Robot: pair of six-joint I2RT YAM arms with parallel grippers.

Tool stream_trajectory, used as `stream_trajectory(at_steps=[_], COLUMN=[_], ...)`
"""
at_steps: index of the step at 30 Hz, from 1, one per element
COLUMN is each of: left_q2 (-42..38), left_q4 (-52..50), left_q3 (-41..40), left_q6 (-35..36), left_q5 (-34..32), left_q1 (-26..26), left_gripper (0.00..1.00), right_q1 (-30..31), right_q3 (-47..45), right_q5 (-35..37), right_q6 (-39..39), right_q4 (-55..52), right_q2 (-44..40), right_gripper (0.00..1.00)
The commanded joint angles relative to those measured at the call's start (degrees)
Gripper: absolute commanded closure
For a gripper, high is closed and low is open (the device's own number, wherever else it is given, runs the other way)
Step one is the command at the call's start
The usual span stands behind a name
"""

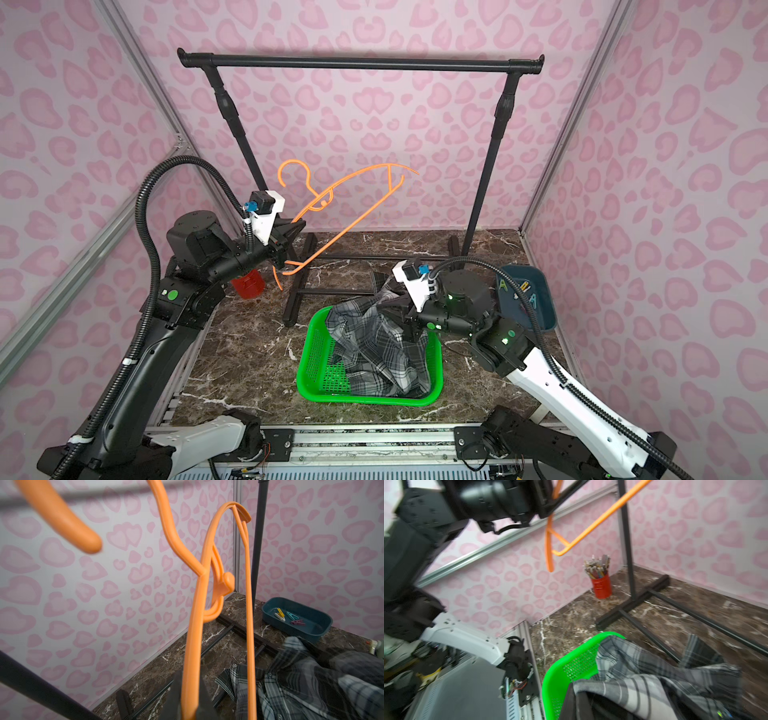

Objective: Remove the clothespins securing long-sleeve shirts to the hanger
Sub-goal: Adjust the long-sleeve shirt at the bin.

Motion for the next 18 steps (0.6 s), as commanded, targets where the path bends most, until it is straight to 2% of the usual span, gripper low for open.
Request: stream_trajectory(at_steps=[1, 4, 10, 14, 18], left_q2=[-0.74, -1.39, -2.10, -2.03, -2.12], left_q4=[4.89, 5.24, 5.82, 6.16, 6.14], left_q3=[-0.92, -1.81, -2.09, -2.09, -2.60], left_q6=[-2.20, -2.73, -3.48, -4.05, -4.06], left_q5=[0.28, 0.40, 1.42, 1.88, 2.01], left_q1=[0.55, 1.12, 2.20, 2.42, 2.59], left_gripper=[0.97, 0.97, 0.97, 0.97, 0.97], right_q1=[2.43, 7.13, 9.51, 10.26, 11.17], right_q3=[-3.58, -8.15, -14.87, -14.32, -10.61], right_q5=[-4.61, -0.21, 11.70, 18.69, 22.20], right_q6=[3.27, 3.88, 6.18, 5.32, 4.40], right_q4=[7.78, 8.68, 6.34, 1.74, -3.25], right_q2=[2.47, 5.57, 12.43, 20.81, 29.10], right_gripper=[1.00, 1.00, 1.00, 1.00, 0.98])
